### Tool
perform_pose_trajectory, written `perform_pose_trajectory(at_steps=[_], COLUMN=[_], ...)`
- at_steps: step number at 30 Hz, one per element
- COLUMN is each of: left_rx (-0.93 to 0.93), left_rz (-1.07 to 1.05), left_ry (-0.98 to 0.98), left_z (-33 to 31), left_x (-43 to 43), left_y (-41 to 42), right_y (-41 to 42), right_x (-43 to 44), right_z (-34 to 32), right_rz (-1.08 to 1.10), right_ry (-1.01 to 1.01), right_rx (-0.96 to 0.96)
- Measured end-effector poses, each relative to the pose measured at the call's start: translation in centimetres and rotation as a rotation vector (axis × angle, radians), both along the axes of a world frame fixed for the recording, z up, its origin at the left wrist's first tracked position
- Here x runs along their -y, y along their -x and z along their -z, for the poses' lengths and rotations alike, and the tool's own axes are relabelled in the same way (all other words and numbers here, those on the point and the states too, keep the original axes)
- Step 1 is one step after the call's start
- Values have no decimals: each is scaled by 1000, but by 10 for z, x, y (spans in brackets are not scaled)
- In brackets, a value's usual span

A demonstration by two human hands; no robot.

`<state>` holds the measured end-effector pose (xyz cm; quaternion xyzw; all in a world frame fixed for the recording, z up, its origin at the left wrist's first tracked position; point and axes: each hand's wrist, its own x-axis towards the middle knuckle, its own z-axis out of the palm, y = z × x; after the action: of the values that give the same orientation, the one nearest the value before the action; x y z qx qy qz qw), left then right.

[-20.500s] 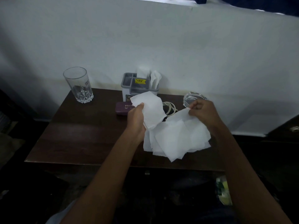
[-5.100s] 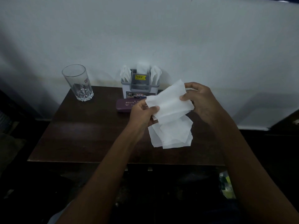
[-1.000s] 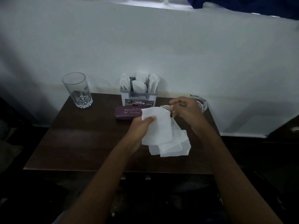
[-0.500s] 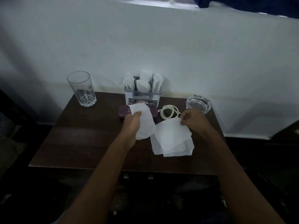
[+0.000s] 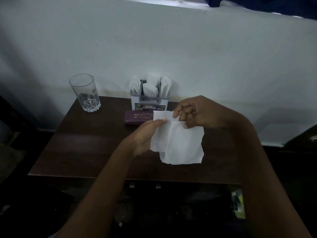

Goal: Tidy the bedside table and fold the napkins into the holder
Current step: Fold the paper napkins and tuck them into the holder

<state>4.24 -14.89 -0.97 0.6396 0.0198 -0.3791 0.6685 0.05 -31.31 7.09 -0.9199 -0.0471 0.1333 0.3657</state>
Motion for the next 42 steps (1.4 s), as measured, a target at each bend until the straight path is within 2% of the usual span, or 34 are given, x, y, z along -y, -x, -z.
perform_pose_trajectory(at_steps=[3,7,11,15,20,22,24,27,30,35,38,42], left_rx=[-111,-168,-159,-115,-82,-68,-55,-38,-35,-24,-21,8], left_rz=[91,162,244,253,33,-127,-271,-398,-434,-445,-453,-467], left_ry=[109,201,203,76,-45,-70,-61,-65,-76,-89,-95,-101], left_z=[0,-4,-6,-2,-4,-7,-6,-5,-5,-4,-5,-5], left_x=[2,4,-1,-3,-4,-6,-8,-9,-9,-8,-9,-9], left_y=[1,2,4,6,1,0,-3,-5,-7,-7,-7,-8], right_y=[-5,-9,-12,-15,-19,-21,-22,-22,-22,-21,-21,-21], right_x=[-6,-8,-9,-10,2,13,24,32,30,25,24,25], right_z=[7,20,28,33,52,67,85,109,121,131,131,117], right_rz=[79,145,171,191,447,569,628,586,532,479,466,478], right_ry=[-18,-55,-68,-127,-254,-183,-27,138,163,289,280,129], right_rx=[81,131,161,181,273,250,192,87,-16,0,25,91])
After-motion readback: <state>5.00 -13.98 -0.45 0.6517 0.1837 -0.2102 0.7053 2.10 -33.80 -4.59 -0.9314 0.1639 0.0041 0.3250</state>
